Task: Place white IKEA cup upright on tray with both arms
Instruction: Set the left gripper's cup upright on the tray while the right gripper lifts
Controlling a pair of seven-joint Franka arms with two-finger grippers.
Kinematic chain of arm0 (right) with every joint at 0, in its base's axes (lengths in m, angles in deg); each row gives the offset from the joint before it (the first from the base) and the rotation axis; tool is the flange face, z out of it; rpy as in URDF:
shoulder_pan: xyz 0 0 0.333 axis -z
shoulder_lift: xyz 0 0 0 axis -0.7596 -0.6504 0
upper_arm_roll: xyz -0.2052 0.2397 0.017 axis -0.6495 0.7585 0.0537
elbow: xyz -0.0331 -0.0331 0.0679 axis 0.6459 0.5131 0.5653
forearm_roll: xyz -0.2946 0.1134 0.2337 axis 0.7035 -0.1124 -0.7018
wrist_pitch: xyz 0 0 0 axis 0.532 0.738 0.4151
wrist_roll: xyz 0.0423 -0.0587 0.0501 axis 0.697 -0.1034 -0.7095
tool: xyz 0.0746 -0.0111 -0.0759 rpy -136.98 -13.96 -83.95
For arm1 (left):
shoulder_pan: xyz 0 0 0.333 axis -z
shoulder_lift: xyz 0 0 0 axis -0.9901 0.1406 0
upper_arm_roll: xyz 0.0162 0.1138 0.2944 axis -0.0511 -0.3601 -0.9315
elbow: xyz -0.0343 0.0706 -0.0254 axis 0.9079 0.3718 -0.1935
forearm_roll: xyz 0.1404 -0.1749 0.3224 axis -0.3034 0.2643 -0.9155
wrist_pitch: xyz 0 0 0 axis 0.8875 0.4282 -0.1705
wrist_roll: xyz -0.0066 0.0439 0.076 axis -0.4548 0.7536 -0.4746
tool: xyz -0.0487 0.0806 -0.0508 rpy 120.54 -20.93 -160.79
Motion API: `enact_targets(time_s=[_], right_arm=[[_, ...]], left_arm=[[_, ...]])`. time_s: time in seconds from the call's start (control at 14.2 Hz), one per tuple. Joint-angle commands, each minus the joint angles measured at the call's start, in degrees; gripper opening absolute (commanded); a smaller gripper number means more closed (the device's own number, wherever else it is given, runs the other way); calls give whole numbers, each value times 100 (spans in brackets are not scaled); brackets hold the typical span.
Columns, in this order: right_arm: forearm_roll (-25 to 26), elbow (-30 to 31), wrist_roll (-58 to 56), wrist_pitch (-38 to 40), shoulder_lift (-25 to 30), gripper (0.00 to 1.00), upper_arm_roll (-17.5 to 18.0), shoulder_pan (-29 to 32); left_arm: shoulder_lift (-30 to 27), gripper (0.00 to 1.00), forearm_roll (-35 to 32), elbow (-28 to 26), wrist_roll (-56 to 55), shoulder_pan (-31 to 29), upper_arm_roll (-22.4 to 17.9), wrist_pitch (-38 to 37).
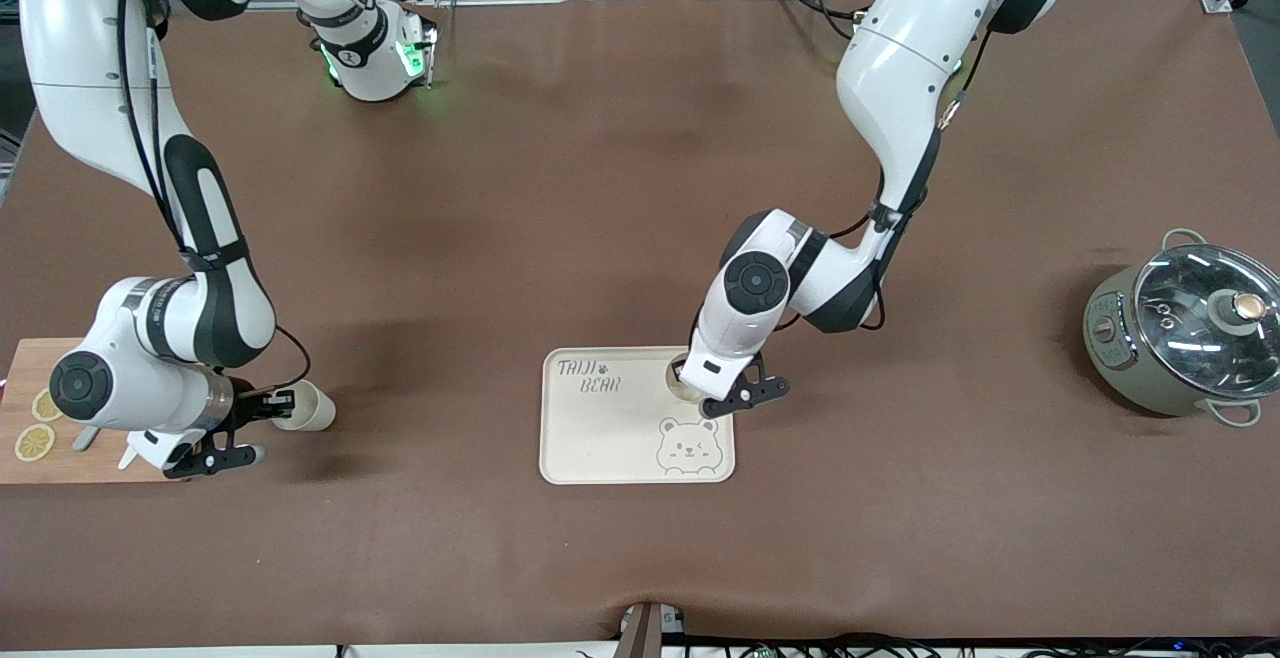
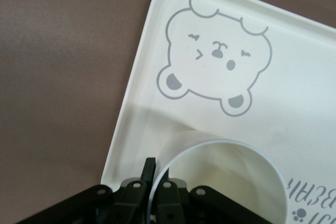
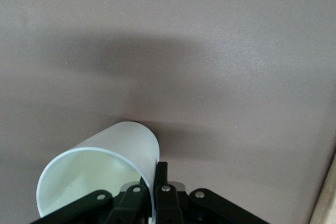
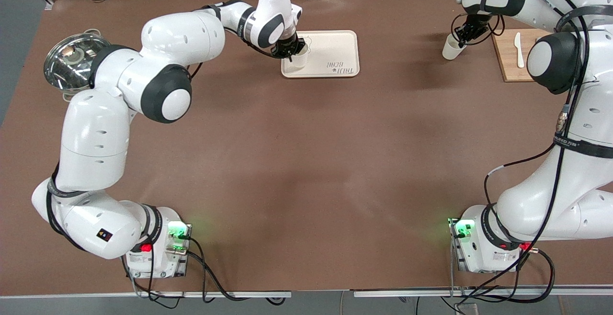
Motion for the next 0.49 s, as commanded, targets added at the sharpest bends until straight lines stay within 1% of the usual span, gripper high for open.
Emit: enact_targets(time_s=[0.0,0.21,0.35,0.42], right_arm=[[-36,-93,-37,21,-11,0,-22,-31],[-53,-190,138,83,68,0,83,-101],[-62,-208,628,336,251,0,101,-232],[-71,-260,1119,451,313,0,109,-337]], left_arm=[[128,0,-122,184,-133,74,-80,54],[137,0,-131,176,-133,74,-88,71],[189,0,-131,167,-133,74,-88,255],[215,0,-131,176,-133,74,-88,300]])
